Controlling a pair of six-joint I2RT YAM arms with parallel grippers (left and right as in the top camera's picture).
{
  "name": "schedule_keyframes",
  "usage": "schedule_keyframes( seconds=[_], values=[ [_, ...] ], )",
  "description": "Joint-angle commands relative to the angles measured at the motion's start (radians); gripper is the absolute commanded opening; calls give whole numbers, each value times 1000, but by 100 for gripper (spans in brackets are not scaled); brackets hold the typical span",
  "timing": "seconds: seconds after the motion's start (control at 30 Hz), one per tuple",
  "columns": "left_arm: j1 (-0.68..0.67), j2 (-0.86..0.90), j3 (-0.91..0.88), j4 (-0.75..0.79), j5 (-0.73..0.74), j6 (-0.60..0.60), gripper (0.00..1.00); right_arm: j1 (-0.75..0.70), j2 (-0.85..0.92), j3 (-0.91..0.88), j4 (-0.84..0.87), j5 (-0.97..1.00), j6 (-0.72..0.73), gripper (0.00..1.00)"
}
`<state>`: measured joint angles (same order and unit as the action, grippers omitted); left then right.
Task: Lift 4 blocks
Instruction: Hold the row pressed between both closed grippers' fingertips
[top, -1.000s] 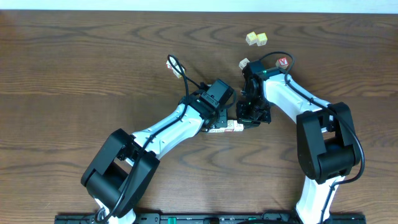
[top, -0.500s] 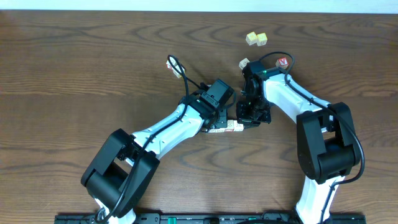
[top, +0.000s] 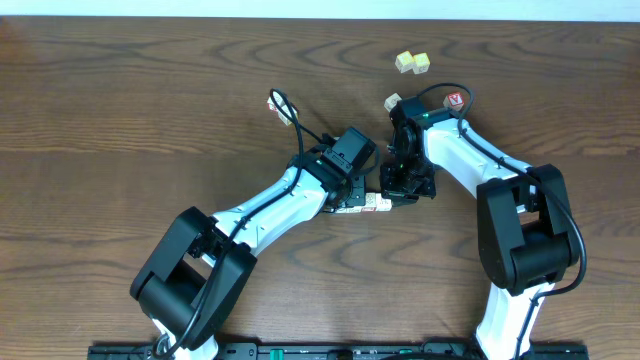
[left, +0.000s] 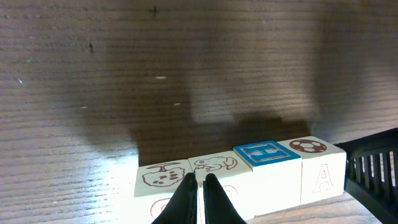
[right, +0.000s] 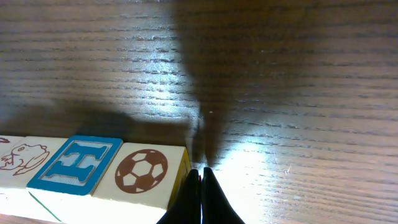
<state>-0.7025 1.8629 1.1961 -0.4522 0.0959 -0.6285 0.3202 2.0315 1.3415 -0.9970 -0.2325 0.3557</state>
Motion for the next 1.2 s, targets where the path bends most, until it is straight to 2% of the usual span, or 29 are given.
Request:
schedule_keyframes(
  seconds=[0.0, 0.67, 1.17],
  values=[
    [-4, 13, -14, -7, -2, 2, 8, 9, -22, -3, 0, -5, 10, 1],
    [-6, 13, -14, -21, 8, 2, 7, 9, -22, -3, -1, -5, 10, 1],
    [22, -10, -10, 37, 8, 6, 7, 9, -22, -3, -5, -5, 10, 1]
  ],
)
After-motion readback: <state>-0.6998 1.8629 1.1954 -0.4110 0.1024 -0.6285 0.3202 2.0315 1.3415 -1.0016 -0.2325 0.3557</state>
